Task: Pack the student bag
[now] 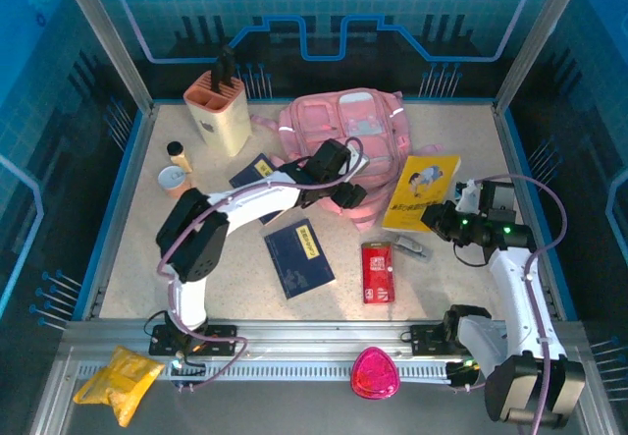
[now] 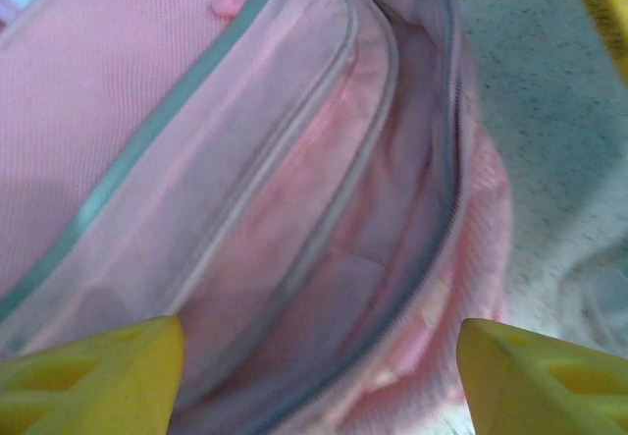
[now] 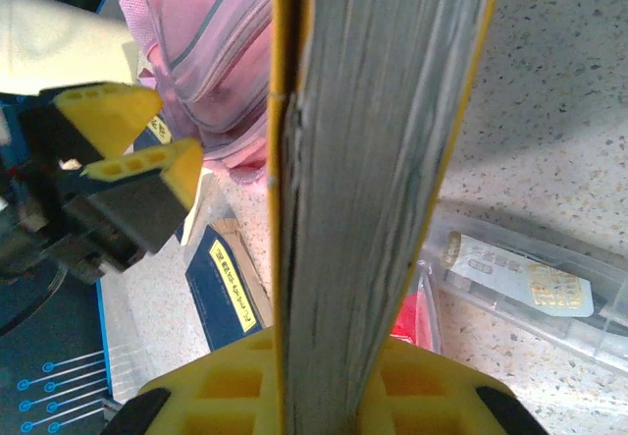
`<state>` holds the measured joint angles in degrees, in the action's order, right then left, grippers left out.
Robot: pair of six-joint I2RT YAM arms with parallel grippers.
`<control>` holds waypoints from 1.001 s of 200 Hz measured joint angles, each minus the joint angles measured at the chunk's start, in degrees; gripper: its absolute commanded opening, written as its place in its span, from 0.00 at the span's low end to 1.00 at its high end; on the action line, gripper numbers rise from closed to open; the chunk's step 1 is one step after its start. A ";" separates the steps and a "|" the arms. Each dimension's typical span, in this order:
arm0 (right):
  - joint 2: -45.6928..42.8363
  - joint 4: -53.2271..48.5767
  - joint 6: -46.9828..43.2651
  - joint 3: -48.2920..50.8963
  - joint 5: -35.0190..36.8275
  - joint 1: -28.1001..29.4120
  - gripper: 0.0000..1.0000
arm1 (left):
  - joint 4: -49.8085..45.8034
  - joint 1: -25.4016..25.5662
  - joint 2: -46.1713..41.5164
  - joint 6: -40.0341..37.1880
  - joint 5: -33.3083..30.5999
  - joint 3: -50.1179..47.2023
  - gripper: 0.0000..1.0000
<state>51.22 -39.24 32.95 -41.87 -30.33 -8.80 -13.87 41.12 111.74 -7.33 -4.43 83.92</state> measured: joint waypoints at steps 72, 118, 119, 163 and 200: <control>0.00 0.24 0.02 0.46 -0.11 -0.59 0.07 | -6.67 -0.13 17.27 -6.62 -4.35 18.93 0.71; 0.00 0.24 0.07 0.79 -0.28 -0.66 0.06 | -10.43 -0.39 20.46 -7.21 -3.17 24.68 0.39; 0.00 0.24 0.07 0.79 -0.28 -0.66 0.06 | -10.43 -0.42 20.46 -7.08 -3.15 24.68 0.38; -0.02 0.20 0.22 0.79 -0.70 -0.66 0.05 | -10.91 -1.18 20.15 -6.21 -1.14 24.68 0.14; -1.20 -1.01 0.24 0.79 -0.66 -0.66 0.05 | -11.32 -1.64 16.72 -6.12 -2.19 22.73 0.05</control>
<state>50.02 -40.25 33.19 -41.08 -30.98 -9.45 -25.19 39.48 128.46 -13.45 -6.61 106.65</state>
